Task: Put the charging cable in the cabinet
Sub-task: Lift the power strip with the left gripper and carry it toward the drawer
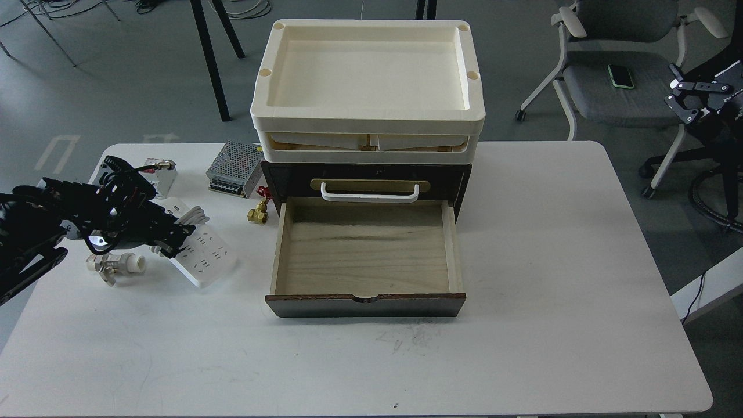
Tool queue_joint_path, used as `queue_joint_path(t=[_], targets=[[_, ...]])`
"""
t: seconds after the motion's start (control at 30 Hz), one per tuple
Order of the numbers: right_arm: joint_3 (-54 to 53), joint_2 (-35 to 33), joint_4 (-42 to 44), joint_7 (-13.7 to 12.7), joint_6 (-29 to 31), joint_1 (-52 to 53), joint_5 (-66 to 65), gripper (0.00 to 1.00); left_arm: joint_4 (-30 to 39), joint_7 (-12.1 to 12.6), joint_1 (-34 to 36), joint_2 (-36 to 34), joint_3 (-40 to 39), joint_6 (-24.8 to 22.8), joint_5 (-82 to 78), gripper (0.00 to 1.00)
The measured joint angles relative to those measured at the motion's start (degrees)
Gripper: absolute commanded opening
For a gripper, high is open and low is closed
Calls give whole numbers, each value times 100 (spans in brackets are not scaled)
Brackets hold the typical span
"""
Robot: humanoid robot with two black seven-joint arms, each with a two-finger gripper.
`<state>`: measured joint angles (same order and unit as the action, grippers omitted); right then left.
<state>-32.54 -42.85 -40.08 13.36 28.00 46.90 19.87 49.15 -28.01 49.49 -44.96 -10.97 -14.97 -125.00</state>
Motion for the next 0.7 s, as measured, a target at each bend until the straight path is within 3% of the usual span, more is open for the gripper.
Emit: queue_joint_path(t=[0.2,0.47,0.6,0.7], targets=[[-24,-100,1,0,0,-35,0,100,1257,0,253,-1185,-46,-296,431,0],[-24,-168,9,0,0,-41,0,100,3381,2,260,-2737,-52,-646,2277,0],[-24,-173,14,0,0,-41,0,100,3926,3,235,-2809,-39,-704,3224,0],[-24,-179,40,0,0,-42,0,100,4077,3,208,-2486,-37,-709,3956,0]])
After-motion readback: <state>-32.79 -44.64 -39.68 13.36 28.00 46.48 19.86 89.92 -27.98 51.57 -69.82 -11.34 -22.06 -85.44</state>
